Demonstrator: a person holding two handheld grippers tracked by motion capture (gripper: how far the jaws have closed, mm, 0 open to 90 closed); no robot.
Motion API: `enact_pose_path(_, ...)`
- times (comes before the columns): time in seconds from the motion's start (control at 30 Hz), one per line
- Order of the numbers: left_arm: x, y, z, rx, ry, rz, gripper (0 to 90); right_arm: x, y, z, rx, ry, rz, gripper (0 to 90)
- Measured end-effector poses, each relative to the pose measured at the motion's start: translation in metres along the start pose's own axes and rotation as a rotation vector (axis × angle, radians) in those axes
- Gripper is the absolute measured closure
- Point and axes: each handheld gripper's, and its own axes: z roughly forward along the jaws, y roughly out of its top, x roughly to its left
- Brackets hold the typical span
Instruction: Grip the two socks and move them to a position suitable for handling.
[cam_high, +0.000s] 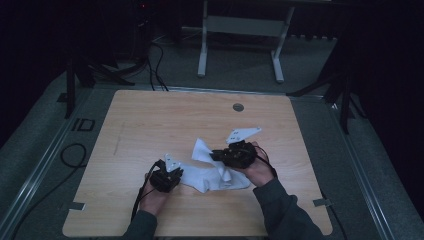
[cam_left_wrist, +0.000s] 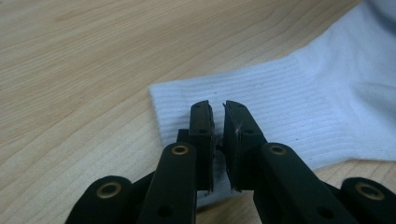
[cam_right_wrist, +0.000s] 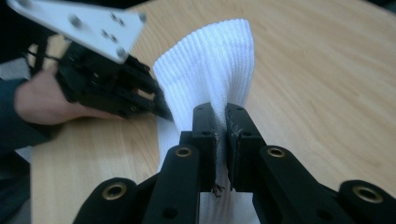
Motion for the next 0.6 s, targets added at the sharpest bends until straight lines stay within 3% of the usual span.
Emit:
enact_pose_path(0.23,0.012,0.0,-0.016,-0.058,0.016,-0.057,83.0,0.009,-0.001,0.029,0.052,-0.009,0.008,83.3)
enact_pose_path(0.37,0.019,-0.001,-0.019,-0.051,0.026,-0.075,89.0,0.017,0.0,0.045,0.093,-0.021,0.0,83.3)
enact_pose_path(0.6,0.023,-0.002,-0.02,-0.03,0.034,-0.083,89.5,0.024,0.0,0.068,0.144,-0.033,0.024,83.3)
